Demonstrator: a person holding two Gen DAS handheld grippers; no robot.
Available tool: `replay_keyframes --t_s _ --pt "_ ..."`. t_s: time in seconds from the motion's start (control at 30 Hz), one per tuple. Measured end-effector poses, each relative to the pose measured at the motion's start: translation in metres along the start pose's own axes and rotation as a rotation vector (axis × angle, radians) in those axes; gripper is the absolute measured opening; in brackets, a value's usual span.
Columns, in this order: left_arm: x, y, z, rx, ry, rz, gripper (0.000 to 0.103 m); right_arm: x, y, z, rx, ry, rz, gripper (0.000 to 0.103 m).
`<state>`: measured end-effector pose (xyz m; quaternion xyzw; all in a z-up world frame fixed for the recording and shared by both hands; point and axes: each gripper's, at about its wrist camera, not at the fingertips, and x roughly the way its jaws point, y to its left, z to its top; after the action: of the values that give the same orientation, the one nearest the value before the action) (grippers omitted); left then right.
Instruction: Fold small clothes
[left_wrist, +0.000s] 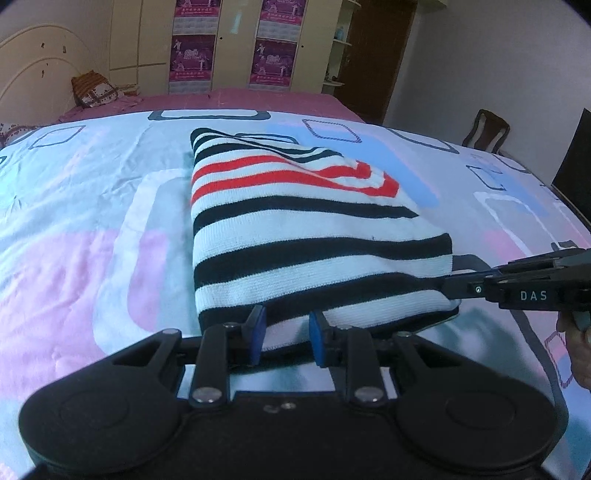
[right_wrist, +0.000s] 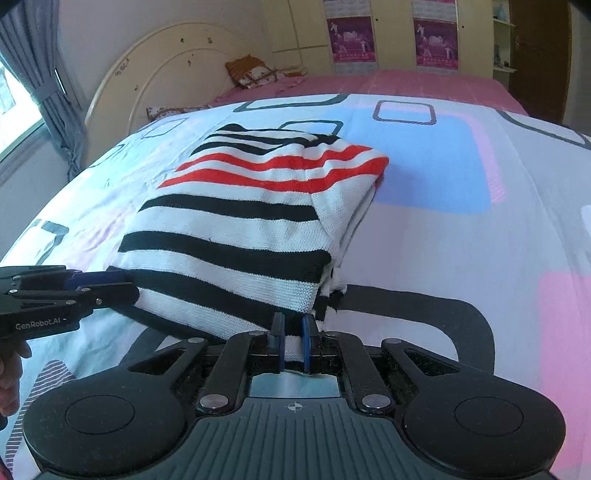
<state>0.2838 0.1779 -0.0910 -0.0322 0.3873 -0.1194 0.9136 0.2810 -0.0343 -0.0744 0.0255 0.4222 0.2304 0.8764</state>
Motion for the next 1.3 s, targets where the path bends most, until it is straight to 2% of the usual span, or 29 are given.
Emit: replay_keyframes --t_s 0.23,0.3,0.33,0.4,0.43,0.47,0.5,0.57,0.63,0.83,0.97,1.1,1.3 --pt "-0.008 -0.006 0.002 -0.023 -0.013 0.026 0.024 -0.003 0.005 0.002 -0.032 0.008 -0.019 0.007" --pt "-0.020 -0.010 0.002 -0.038 -0.034 0.034 0.029 -0.016 0.005 0.004 -0.012 -0.017 -0.019 0.007" --pt "-0.025 -0.013 0.000 -0.045 -0.037 0.044 0.038 -0.025 0.005 0.003 -0.002 -0.038 -0.023 0.007" --pt "-0.035 -0.020 -0.005 -0.063 -0.041 0.054 0.067 -0.042 0.003 -0.002 0.027 -0.066 -0.031 0.007" --pt "-0.041 -0.025 -0.009 -0.075 -0.053 0.072 0.103 -0.050 0.002 -0.006 0.046 -0.075 -0.038 0.016" --pt "-0.048 -0.032 -0.014 -0.081 -0.078 0.107 0.103 -0.057 0.000 -0.010 0.067 -0.077 -0.066 0.038" --pt "-0.052 -0.037 -0.018 -0.078 -0.089 0.127 0.103 -0.065 -0.001 -0.015 0.086 -0.082 -0.107 0.102" --pt "-0.062 -0.049 -0.024 -0.073 -0.081 0.125 0.103 -0.083 -0.002 -0.030 0.086 -0.143 -0.135 0.103" --pt "-0.075 -0.061 -0.030 -0.071 -0.085 0.125 0.103 -0.095 -0.004 -0.041 0.098 -0.118 -0.129 0.103" --pt "-0.126 -0.099 -0.048 -0.019 -0.126 0.156 0.103 -0.150 0.009 -0.077 0.111 -0.166 -0.168 0.103" --pt "-0.162 -0.110 -0.059 -0.034 -0.148 0.117 0.103 -0.194 0.029 -0.094 0.111 -0.209 -0.191 0.103" --pt "-0.199 -0.125 -0.072 -0.035 -0.184 0.145 0.103 -0.226 0.052 -0.108 0.085 -0.237 -0.199 0.103" --pt "-0.241 -0.141 -0.088 -0.037 -0.235 0.145 0.103 -0.263 0.084 -0.130 0.049 -0.276 -0.201 0.103"
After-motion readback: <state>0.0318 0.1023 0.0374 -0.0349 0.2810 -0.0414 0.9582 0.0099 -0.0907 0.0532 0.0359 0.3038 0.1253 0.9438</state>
